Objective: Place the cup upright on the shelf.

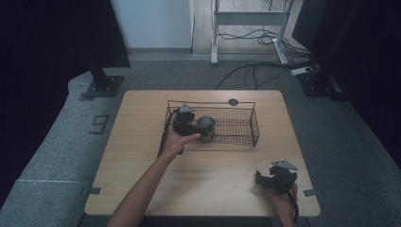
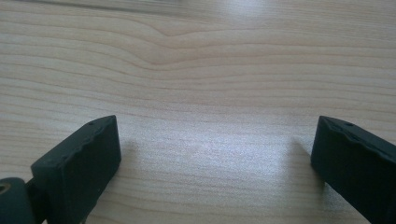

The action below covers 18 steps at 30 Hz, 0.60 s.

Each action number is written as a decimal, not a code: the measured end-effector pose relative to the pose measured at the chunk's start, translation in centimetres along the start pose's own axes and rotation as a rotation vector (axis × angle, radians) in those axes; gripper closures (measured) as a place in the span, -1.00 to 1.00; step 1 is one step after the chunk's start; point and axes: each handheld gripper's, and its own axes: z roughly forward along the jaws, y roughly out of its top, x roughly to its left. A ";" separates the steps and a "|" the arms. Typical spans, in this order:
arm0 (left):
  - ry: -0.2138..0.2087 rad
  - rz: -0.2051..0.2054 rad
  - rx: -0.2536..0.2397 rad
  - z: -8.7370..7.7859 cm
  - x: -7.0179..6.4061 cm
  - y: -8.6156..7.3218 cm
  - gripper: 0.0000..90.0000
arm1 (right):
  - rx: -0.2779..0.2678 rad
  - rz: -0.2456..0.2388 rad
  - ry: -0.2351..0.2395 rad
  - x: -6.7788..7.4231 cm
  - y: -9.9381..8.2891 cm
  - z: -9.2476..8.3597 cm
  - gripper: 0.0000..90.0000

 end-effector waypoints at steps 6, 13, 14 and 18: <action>-0.018 0.018 -0.017 -1.9 -0.2 -1.7 -0.85 | 0.000 -0.001 -0.001 0.0 0.0 0.0 -0.97; -0.025 0.028 -0.016 -3.9 -0.2 -4.3 -0.84 | 0.000 0.002 -0.002 0.0 0.0 0.0 -0.97; -0.026 0.026 -0.017 -4.2 -0.1 -4.7 -0.84 | 0.000 0.003 -0.001 0.0 0.0 0.0 -0.97; -0.028 0.020 -0.018 -5.2 0.1 -6.2 -0.84 | 0.001 0.003 -0.002 0.0 0.0 0.0 -0.97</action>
